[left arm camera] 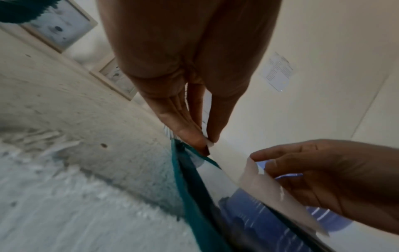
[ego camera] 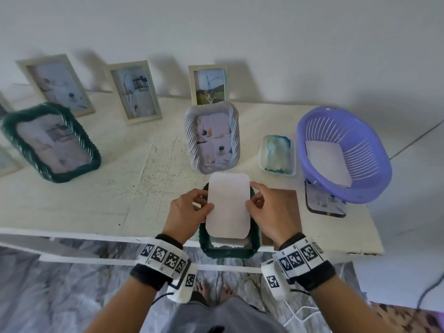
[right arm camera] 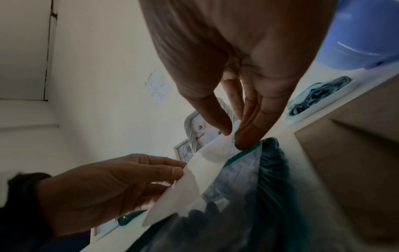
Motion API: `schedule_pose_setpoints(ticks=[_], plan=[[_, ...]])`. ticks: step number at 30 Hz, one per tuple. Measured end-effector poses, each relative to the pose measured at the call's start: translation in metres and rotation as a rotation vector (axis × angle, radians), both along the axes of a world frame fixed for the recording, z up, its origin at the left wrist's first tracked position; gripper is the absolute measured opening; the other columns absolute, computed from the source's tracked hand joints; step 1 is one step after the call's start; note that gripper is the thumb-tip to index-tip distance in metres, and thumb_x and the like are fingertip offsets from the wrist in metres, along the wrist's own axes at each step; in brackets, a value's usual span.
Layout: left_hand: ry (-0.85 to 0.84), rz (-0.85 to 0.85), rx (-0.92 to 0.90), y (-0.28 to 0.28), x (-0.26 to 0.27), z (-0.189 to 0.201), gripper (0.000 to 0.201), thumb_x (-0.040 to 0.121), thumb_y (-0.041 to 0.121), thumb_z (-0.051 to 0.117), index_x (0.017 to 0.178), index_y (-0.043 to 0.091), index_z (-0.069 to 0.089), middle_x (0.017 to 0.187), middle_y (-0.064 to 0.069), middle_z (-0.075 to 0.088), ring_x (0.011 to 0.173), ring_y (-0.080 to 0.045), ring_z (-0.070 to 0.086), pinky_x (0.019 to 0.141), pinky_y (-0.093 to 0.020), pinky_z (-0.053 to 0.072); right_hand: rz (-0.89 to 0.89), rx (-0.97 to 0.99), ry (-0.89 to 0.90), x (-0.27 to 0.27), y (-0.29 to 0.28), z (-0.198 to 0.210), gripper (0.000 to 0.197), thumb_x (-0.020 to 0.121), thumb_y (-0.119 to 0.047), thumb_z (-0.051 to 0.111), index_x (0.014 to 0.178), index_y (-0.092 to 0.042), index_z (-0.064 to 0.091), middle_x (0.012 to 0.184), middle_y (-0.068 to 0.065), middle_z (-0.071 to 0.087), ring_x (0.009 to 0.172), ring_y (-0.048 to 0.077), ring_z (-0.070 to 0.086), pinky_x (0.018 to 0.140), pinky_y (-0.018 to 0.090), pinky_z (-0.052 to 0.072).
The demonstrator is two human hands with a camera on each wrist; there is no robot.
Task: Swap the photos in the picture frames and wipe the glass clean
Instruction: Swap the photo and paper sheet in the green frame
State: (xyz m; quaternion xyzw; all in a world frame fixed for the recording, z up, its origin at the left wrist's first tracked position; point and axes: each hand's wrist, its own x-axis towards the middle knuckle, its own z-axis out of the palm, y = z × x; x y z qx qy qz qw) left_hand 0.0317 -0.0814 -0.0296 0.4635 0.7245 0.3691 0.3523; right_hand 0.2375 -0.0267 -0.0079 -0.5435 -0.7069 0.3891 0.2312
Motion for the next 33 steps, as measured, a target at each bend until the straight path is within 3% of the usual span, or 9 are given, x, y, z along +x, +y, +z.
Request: schedule_pose_setpoints(ticks=[5,8,16,23,33], plan=[[0.232,-0.053,0.028,-0.006,0.001,-0.010,0.026,0.086,0.025,0.074,0.110,0.017,0.072,0.083,0.008,0.070,0.079,-0.011,0.065,0.080,-0.030,0.055,0.015,0.071,-0.097,-0.003,-0.008,-0.008,0.041,0.093,-0.015,0.060,0.134,-0.014,0.056,0.090,0.000,0.063,0.078,0.010,0.059,0.072,0.017,0.048],[0.302,-0.072,0.054,-0.007,0.001,-0.012,0.027,0.086,0.028,0.073,0.111,0.020,0.071,0.086,0.008,0.070,0.080,-0.012,0.065,0.078,-0.033,0.056,0.021,0.081,-0.120,-0.003,-0.011,-0.009,0.041,0.093,-0.015,0.060,0.134,-0.012,0.055,0.094,0.003,0.064,0.080,0.014,0.060,0.077,0.026,0.052],[0.439,-0.096,0.086,-0.015,0.002,-0.019,0.027,0.083,0.035,0.073,0.106,0.020,0.071,0.090,0.005,0.063,0.077,-0.018,0.062,0.071,-0.034,0.053,0.054,0.084,-0.194,-0.003,-0.015,-0.015,0.045,0.093,-0.016,0.061,0.137,-0.010,0.053,0.093,0.001,0.064,0.080,0.014,0.059,0.077,0.027,0.050],[0.447,-0.119,0.033,-0.019,0.002,-0.026,0.037,0.085,0.039,0.070,0.117,0.020,0.067,0.100,0.004,0.054,0.083,-0.016,0.060,0.069,-0.026,0.047,0.075,0.113,-0.222,-0.003,-0.017,-0.021,0.041,0.093,-0.015,0.061,0.133,-0.009,0.057,0.092,0.001,0.062,0.075,0.012,0.055,0.074,0.023,0.047],[0.408,-0.120,0.041,-0.022,0.001,-0.032,0.036,0.087,0.037,0.070,0.118,0.019,0.067,0.099,0.005,0.049,0.080,-0.014,0.058,0.072,-0.027,0.047,0.082,0.127,-0.216,-0.004,-0.020,-0.027,0.035,0.093,-0.014,0.060,0.128,-0.008,0.060,0.096,0.006,0.060,0.077,0.017,0.057,0.080,0.034,0.051]])
